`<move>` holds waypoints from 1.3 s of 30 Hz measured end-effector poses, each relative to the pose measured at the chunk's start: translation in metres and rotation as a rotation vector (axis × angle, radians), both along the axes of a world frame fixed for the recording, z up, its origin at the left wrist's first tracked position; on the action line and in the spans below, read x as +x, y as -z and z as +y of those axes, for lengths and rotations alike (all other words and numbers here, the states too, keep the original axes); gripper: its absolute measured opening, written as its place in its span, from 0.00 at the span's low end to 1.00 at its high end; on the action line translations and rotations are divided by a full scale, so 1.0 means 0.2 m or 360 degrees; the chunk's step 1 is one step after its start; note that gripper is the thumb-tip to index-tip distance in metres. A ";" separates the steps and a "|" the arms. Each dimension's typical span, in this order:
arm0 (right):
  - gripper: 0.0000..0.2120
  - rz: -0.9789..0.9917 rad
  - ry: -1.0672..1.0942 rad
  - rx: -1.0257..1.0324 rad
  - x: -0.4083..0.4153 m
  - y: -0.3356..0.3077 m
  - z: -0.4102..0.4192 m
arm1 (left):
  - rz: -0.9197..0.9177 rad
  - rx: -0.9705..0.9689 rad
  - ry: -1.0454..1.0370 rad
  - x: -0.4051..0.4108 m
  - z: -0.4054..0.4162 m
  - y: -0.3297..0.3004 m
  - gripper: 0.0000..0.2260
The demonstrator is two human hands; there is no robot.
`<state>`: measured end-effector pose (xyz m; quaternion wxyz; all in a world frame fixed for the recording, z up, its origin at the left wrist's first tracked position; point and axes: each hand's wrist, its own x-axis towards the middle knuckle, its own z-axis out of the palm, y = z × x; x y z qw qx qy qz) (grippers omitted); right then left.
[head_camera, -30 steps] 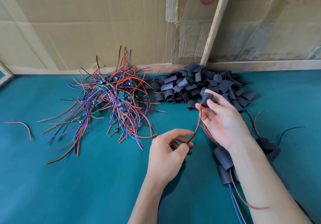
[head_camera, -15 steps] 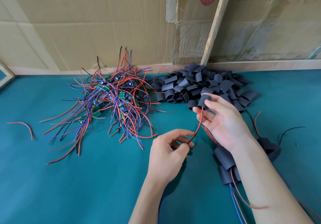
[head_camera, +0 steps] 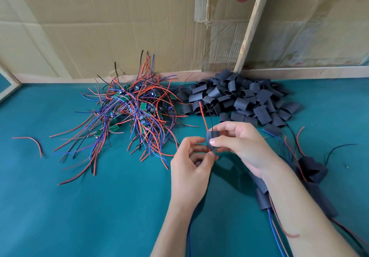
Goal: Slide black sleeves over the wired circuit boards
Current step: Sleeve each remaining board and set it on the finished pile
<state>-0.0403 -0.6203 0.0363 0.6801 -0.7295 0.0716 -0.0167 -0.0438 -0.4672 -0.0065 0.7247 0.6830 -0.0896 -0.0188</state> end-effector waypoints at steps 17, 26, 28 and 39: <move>0.10 -0.0251 0.0397 0.0316 0.01 -0.03 0.01 | 0.0048 0.0001 0.0101 -0.01 -0.01 -0.01 0.07; 0.06 -0.0156 0.0357 0.0012 0.01 0.01 0.04 | 0.0010 0.0061 0.0023 0.00 -0.01 -0.01 0.09; 0.04 -0.0132 0.0331 -0.0061 0.01 0.01 0.05 | -0.0003 0.0076 -0.0018 0.00 -0.01 0.00 0.09; 0.03 -0.0068 0.0330 -0.0253 0.00 0.01 0.07 | -0.0007 0.0145 -0.0041 0.00 -0.01 0.00 0.08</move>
